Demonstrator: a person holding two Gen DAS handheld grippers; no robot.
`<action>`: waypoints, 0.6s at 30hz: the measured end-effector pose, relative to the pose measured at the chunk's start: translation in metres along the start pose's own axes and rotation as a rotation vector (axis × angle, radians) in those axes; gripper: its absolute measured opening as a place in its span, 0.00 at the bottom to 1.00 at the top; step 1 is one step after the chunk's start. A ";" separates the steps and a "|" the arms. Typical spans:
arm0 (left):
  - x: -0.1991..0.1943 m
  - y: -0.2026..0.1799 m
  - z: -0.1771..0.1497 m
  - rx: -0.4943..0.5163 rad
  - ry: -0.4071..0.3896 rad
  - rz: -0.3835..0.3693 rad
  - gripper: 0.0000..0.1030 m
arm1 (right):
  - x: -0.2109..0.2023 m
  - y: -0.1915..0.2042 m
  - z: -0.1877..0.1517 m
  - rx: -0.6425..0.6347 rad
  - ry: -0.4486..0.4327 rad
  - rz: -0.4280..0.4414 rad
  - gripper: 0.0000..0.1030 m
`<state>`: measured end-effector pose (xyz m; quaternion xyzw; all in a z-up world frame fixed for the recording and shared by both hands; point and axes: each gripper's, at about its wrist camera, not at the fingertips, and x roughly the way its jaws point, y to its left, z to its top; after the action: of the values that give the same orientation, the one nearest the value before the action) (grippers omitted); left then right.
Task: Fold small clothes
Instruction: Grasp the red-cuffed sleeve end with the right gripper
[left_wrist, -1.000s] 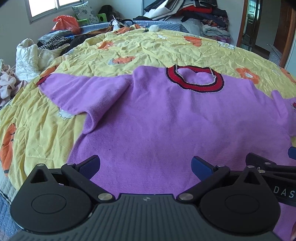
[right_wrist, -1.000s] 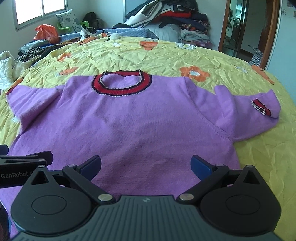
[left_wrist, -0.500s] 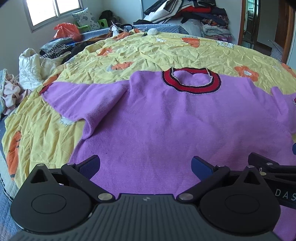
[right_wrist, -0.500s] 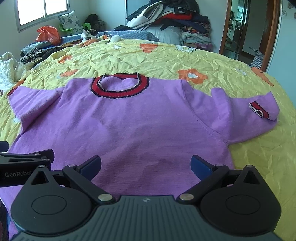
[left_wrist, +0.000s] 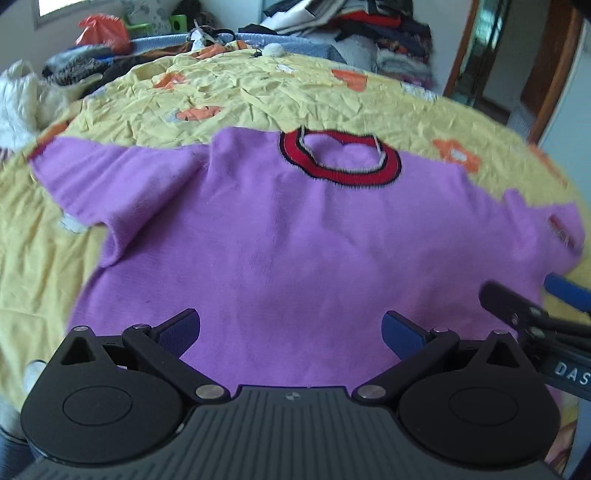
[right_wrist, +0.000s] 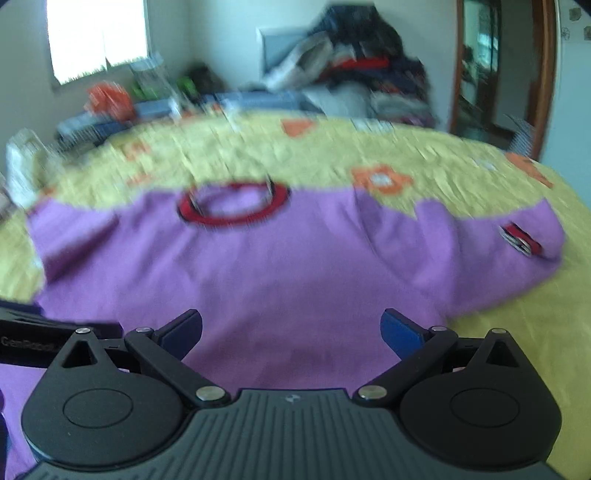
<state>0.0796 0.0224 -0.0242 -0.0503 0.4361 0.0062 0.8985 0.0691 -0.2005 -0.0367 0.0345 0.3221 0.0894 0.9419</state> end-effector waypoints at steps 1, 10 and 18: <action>0.000 0.002 0.000 -0.024 -0.037 -0.012 1.00 | 0.004 -0.010 0.003 0.006 0.031 -0.002 1.00; 0.010 -0.013 0.005 -0.001 -0.110 0.033 1.00 | 0.025 -0.122 0.027 -0.057 -0.023 -0.262 1.00; 0.024 -0.009 0.000 -0.020 -0.059 -0.080 1.00 | 0.055 -0.204 0.022 -0.284 -0.064 -0.394 1.00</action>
<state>0.0950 0.0129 -0.0427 -0.0764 0.4072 -0.0241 0.9098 0.1552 -0.3902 -0.0777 -0.1590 0.2769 -0.0530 0.9462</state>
